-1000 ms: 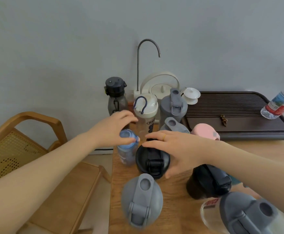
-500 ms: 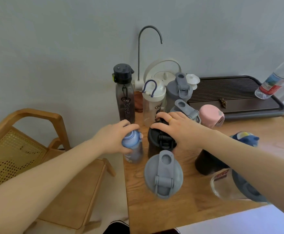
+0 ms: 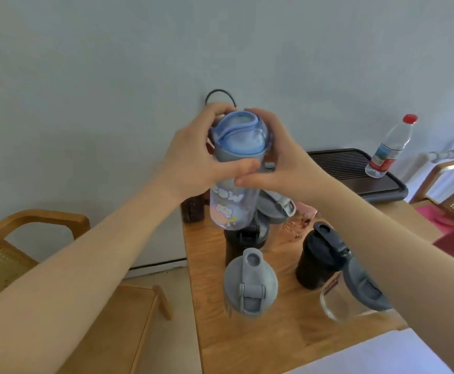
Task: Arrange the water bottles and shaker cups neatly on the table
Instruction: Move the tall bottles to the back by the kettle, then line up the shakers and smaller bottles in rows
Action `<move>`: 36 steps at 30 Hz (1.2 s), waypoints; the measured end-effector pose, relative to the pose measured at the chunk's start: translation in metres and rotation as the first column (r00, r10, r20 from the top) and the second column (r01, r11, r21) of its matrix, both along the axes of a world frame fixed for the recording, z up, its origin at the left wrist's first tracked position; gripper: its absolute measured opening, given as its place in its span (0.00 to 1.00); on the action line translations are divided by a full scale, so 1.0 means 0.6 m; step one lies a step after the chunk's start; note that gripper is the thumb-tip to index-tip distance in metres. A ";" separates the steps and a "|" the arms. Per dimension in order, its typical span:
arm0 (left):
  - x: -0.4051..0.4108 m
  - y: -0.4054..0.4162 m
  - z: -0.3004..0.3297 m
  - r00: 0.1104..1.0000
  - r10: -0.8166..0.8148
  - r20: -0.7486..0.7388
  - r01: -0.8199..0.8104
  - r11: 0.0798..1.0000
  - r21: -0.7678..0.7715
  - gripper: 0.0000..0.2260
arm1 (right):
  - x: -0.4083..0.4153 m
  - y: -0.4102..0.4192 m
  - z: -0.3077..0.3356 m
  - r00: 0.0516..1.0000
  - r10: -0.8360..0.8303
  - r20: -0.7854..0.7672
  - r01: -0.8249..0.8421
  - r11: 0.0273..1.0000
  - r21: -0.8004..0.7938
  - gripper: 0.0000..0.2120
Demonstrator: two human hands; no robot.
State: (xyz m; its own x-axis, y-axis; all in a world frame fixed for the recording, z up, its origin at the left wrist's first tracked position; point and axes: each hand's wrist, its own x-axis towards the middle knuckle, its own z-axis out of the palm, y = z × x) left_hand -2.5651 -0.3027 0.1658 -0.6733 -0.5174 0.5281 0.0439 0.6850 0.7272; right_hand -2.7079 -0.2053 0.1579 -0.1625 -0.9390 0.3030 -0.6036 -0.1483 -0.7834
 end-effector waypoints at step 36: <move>0.087 0.146 -0.199 0.587 0.601 0.543 -0.506 0.796 -0.333 0.40 | 0.000 0.069 -0.164 0.798 -0.024 -0.602 0.240 0.929 0.281 0.34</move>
State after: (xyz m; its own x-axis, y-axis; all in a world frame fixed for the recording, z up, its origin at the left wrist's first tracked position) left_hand -2.5128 -0.2149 0.0465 -0.4669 -0.8581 0.2136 -0.7807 0.5135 0.3562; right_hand -2.7080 -0.1640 0.0593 -0.1876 -0.9804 0.0605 -0.9503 0.1656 -0.2638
